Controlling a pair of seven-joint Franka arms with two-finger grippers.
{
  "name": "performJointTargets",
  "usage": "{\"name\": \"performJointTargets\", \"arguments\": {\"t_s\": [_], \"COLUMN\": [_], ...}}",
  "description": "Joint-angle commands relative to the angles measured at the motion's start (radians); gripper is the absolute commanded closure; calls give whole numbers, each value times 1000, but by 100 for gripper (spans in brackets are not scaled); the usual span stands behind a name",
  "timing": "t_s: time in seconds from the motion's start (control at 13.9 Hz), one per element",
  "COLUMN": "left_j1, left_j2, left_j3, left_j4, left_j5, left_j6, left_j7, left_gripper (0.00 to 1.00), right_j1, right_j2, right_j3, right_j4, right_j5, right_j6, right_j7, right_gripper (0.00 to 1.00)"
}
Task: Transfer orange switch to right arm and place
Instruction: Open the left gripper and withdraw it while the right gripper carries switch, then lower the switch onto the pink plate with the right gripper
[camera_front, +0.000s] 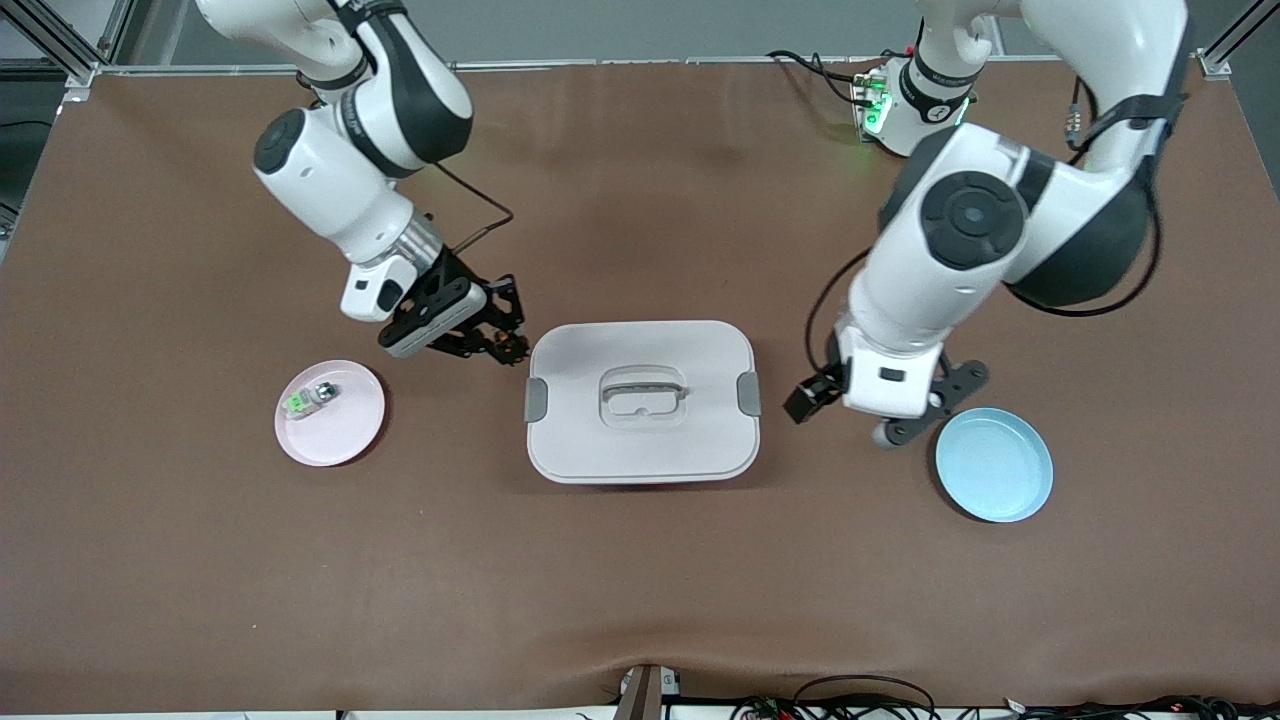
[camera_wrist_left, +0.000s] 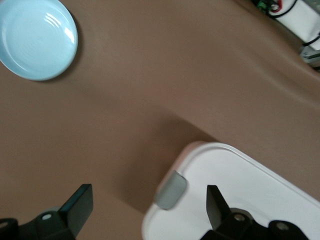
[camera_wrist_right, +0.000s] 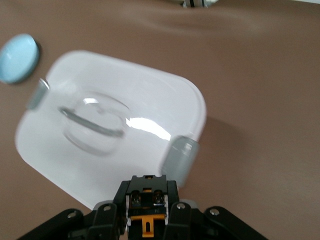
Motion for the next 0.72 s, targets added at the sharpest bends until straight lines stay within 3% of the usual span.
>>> {"name": "performJointTargets", "arguments": {"t_s": [0.0, 0.22, 0.65], "left_j1": [83, 199, 284], "left_j2": [-62, -115, -216], "left_j3": [-3, -6, 17], "left_j4": [-13, -11, -22], "left_j5": [26, 20, -10], "left_j6": [-80, -102, -212], "left_j7": [198, 461, 676], "left_gripper": [0, 0, 0], "right_j1": [-129, -243, -383], "right_j2": [-68, -99, -111], "right_j3": [14, 13, 13], "right_j4": [-5, 32, 25], "right_j5": [-190, -269, -372], "right_j6": [-185, -360, -490], "right_j7": [-118, -314, -779], "right_gripper": [100, 100, 100]}}
